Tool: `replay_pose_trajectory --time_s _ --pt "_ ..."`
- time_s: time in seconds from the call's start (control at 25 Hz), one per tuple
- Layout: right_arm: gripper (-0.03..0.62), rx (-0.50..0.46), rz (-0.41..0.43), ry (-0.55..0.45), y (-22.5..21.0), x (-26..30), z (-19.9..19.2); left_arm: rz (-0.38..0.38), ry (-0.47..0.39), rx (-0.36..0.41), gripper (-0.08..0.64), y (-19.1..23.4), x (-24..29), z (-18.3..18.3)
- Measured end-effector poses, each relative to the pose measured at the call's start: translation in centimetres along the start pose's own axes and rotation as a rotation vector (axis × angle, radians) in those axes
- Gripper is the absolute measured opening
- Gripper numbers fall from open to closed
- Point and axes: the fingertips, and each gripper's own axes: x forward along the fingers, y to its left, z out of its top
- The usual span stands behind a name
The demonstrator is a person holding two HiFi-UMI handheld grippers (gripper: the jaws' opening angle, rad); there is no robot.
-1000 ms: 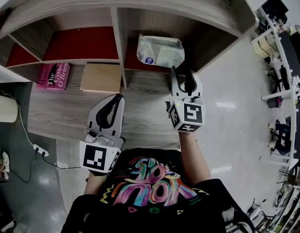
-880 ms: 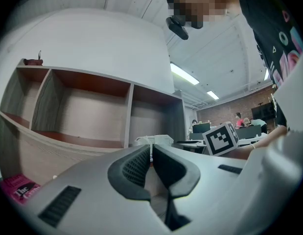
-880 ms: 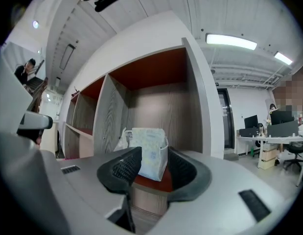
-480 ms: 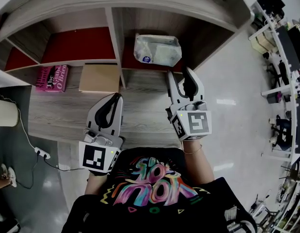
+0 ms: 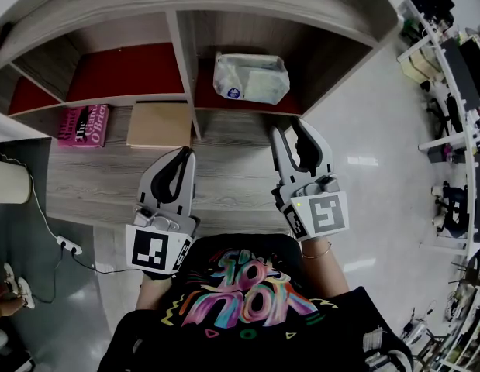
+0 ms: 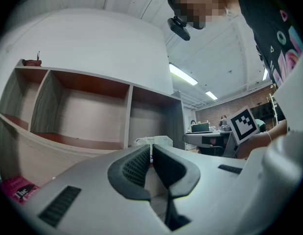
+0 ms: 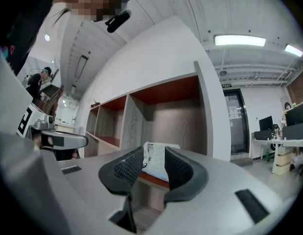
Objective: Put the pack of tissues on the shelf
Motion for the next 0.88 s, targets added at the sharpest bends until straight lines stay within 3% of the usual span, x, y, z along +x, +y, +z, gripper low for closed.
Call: replay_pose_trajectory --time_s 0.88 --pt "0.037 0.020 0.082 0.000 1.4 -3.4 0.3 0.012 0.015 0.000 0.034 0.1 -0.4 -0.2"
